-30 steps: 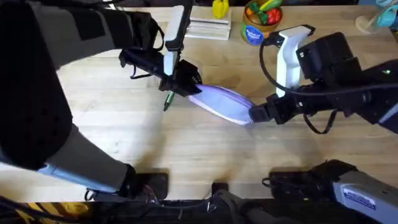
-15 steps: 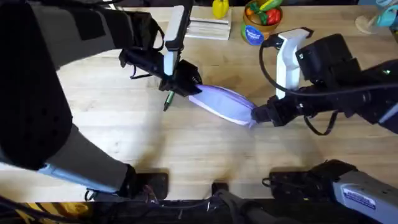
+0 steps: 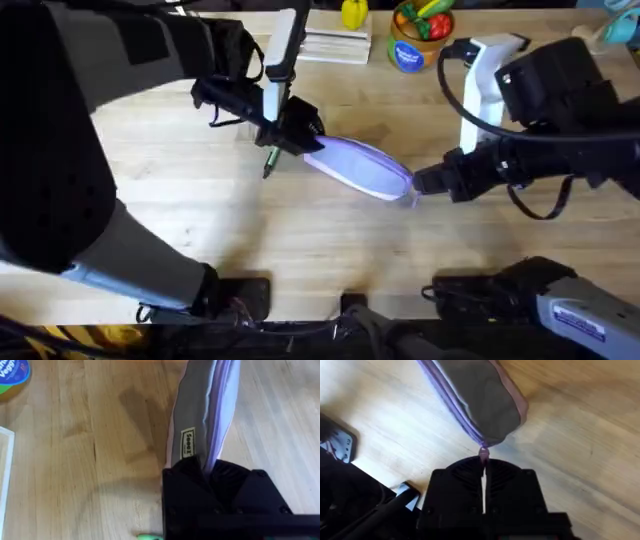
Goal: Unzip the bag, pick up the pens from the table one at a time and place them inside, then zip the bag closed.
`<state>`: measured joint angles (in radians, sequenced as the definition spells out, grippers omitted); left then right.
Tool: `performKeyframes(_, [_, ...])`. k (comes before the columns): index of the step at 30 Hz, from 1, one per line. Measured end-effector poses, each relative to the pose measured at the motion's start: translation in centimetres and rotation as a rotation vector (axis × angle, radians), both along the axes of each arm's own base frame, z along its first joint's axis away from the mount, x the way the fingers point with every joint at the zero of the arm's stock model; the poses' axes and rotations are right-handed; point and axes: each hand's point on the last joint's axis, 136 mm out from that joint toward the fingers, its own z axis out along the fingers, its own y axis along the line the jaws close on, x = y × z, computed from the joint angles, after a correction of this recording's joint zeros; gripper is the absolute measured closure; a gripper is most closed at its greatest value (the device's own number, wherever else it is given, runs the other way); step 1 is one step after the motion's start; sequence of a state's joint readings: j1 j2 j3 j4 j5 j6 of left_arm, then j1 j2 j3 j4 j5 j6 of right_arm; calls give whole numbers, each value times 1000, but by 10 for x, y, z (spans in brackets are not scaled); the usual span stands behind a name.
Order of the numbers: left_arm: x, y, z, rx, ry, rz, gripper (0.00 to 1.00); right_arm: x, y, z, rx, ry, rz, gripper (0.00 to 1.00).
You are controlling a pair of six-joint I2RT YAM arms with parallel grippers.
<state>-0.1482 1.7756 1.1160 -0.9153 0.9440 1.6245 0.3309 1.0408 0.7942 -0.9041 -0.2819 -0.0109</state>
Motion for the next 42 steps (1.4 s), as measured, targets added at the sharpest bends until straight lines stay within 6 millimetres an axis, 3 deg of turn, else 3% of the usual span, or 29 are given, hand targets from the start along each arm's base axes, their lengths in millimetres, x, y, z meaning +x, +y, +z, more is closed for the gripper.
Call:
performKeyframes(3, [1,0,0,-1,-4,0,958,11,3,22,14,-62,4,972])
performKeyframes(10, [1,0,0,-1,-4,0,958,18,8,29,35,-100,24,972])
performKeyframes(17, [1,0,0,0,-4,0,958,36,28,39,130,-160,62,972])
performKeyframes(22, [1,0,0,0,-4,0,958,51,54,37,186,-169,115,972])
performKeyframes(37, [1,0,0,1,-3,0,958,101,158,31,231,-111,303,972])
performKeyframes(42, [1,0,0,2,-3,0,958,105,172,26,232,-94,326,972])
